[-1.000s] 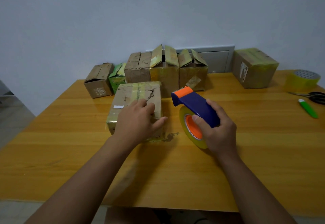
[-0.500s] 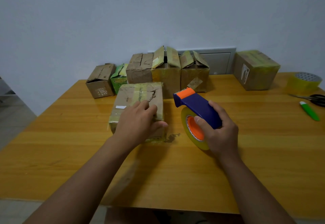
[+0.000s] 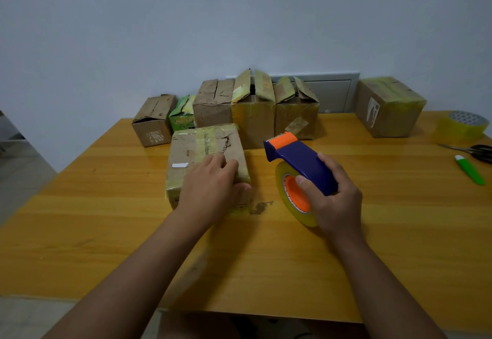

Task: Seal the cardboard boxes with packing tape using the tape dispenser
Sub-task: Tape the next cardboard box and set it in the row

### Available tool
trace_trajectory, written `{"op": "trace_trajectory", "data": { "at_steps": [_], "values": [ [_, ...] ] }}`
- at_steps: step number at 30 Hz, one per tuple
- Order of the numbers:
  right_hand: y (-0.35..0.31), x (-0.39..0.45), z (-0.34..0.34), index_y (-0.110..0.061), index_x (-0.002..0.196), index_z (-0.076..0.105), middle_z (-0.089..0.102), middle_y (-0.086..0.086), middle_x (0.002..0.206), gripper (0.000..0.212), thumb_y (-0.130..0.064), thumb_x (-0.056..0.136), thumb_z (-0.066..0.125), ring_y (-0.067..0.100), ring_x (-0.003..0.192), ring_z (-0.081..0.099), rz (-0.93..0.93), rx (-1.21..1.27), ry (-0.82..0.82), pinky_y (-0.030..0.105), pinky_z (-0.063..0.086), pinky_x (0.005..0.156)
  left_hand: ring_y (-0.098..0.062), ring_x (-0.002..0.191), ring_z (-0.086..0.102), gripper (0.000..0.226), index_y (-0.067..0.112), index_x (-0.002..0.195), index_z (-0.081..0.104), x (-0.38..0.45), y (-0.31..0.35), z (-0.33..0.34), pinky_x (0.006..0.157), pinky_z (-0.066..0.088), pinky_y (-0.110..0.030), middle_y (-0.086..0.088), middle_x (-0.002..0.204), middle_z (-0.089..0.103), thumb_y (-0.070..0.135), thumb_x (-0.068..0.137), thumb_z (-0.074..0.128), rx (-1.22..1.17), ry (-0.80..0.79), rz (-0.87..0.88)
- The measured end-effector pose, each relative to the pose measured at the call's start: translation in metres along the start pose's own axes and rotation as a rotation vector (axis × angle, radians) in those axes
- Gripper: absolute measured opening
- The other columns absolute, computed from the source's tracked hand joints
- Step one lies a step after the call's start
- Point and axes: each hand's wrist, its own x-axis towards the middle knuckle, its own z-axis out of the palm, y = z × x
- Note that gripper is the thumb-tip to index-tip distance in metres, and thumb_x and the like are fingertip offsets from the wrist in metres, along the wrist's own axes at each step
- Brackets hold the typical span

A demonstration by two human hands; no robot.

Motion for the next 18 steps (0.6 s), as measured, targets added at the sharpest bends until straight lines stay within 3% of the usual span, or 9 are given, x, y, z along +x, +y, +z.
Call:
{"op": "trace_trajectory", "data": {
  "at_steps": [5,8,11,14,18],
  "values": [
    [0.001,0.000,0.000,-0.031,0.136,0.049,0.049,-0.030,0.113,0.065,-0.046,0.078,0.072,-0.012,0.102,0.052,0.001,0.006,0.000,0.012,0.049,0.071,-0.022,0.073,0.049,0.044,0.012,0.094,0.063,-0.005,0.001,0.000,0.060,0.040,-0.034,-0.008,0.086,0.058,0.054,0.082,0.065,0.009,0.024,0.015],
    [0.000,0.000,-0.001,-0.030,0.137,0.048,0.048,-0.030,0.113,0.067,-0.048,0.076,0.068,-0.014,0.102,0.051,0.000,0.007,-0.005,0.008,0.048,0.069,-0.022,0.087,0.050,0.049,0.015,0.107,0.058,-0.008,0.005,-0.002,0.069,0.039,-0.034,-0.007,0.101,0.058,0.055,0.080,0.068,0.078,-0.050,0.023],
    [0.001,0.000,-0.001,-0.028,0.137,0.049,0.049,-0.028,0.114,0.066,-0.047,0.077,0.070,-0.014,0.102,0.052,-0.005,0.007,0.000,0.007,0.048,0.070,-0.019,0.101,0.047,0.057,0.022,0.120,0.052,-0.009,0.000,-0.007,0.079,0.039,-0.031,-0.002,0.115,0.054,0.065,0.084,0.056,0.034,-0.104,0.045],
    [0.002,0.000,0.000,-0.028,0.137,0.049,0.050,-0.024,0.114,0.065,-0.044,0.079,0.074,-0.013,0.102,0.052,0.003,0.002,0.004,0.009,0.049,0.070,-0.015,0.098,0.046,0.045,0.021,0.117,0.063,-0.005,-0.010,-0.014,0.073,0.033,-0.027,0.002,0.109,0.059,0.056,0.092,0.048,-0.182,-0.083,-0.016],
    [0.000,0.000,0.000,-0.028,0.137,0.049,0.050,-0.022,0.115,0.065,-0.044,0.078,0.072,-0.014,0.101,0.052,0.005,0.000,0.007,0.011,0.048,0.071,-0.016,0.087,0.046,0.035,0.016,0.106,0.070,-0.002,-0.012,-0.012,0.067,0.029,-0.029,-0.003,0.098,0.063,0.044,0.094,0.051,-0.202,-0.020,0.017]
  ]
}}
